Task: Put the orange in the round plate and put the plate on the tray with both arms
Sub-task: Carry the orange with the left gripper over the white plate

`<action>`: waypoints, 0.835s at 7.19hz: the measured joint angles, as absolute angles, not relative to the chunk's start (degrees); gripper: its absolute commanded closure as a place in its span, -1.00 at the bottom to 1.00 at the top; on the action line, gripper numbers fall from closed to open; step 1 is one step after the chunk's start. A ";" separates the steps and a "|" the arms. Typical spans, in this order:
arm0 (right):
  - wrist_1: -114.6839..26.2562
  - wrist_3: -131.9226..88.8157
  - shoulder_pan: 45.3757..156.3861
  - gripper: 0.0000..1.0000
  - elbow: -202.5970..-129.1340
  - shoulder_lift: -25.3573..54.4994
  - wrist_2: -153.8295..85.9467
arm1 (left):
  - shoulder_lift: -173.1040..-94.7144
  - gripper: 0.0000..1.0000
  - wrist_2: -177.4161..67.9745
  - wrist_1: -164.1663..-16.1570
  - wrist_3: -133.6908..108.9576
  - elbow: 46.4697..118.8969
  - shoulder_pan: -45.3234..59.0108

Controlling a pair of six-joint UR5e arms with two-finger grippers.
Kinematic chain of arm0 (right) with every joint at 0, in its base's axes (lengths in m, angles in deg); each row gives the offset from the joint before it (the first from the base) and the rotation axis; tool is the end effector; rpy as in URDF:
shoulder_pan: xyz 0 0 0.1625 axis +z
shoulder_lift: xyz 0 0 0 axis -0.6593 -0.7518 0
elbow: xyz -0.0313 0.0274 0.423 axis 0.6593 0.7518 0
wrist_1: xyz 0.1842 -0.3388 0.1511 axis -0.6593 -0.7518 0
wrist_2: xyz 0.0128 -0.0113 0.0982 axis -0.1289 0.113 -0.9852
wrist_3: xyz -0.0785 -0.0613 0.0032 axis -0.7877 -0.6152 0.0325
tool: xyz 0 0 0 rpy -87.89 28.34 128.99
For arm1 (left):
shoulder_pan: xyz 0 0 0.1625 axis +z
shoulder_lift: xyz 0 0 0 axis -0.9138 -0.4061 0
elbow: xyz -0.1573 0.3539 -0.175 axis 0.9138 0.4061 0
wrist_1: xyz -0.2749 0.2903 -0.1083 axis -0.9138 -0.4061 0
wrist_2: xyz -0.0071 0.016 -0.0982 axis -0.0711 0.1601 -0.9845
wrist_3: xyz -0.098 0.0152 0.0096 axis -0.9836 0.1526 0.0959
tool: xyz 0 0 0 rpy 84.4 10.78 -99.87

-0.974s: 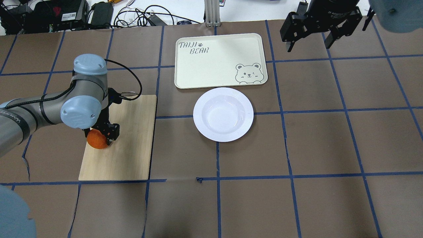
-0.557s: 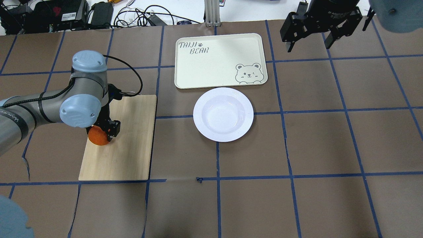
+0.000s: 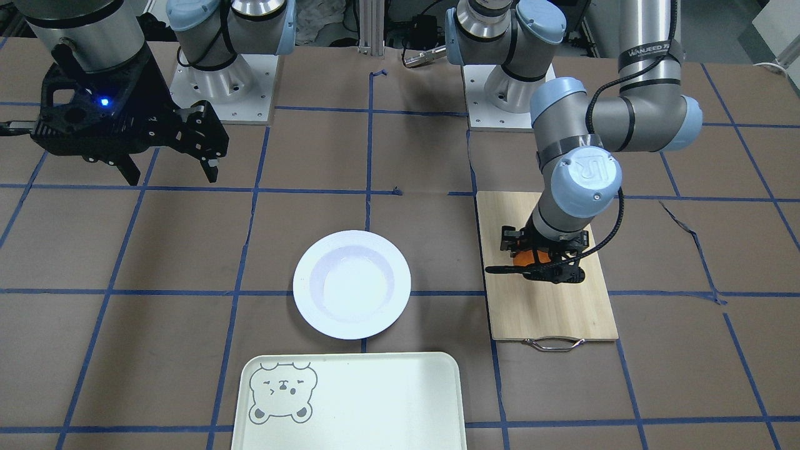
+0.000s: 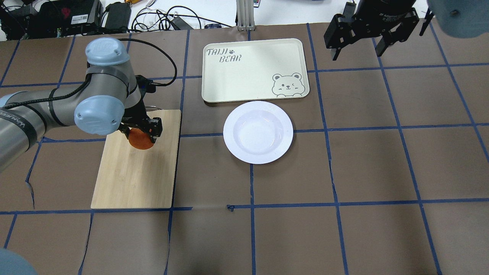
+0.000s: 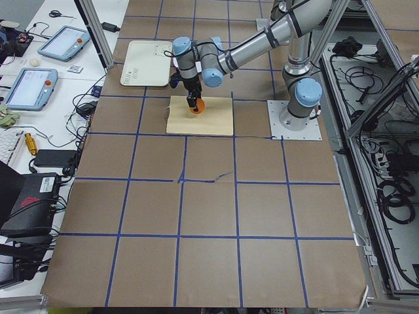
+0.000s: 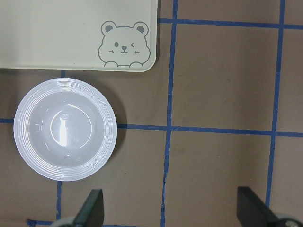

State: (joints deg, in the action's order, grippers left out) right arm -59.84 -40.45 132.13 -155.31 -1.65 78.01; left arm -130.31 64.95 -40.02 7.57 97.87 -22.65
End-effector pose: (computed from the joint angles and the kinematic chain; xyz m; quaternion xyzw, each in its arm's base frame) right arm 0.1434 -0.5282 0.5231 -0.0291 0.9981 -0.0529 0.0086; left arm -0.1070 -0.5362 0.2503 0.0390 0.9941 0.0760 0.0666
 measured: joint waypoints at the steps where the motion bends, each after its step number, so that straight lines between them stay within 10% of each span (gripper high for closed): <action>1: -59.82 -40.44 132.13 -1.00 -155.31 -1.62 77.99 | -131.04 0.18 63.67 -39.90 -0.58 95.97 -26.50; 6: -60.49 -40.42 132.21 -1.00 -156.82 -2.01 77.83 | -136.47 0.18 54.54 -31.51 -29.46 92.61 -41.08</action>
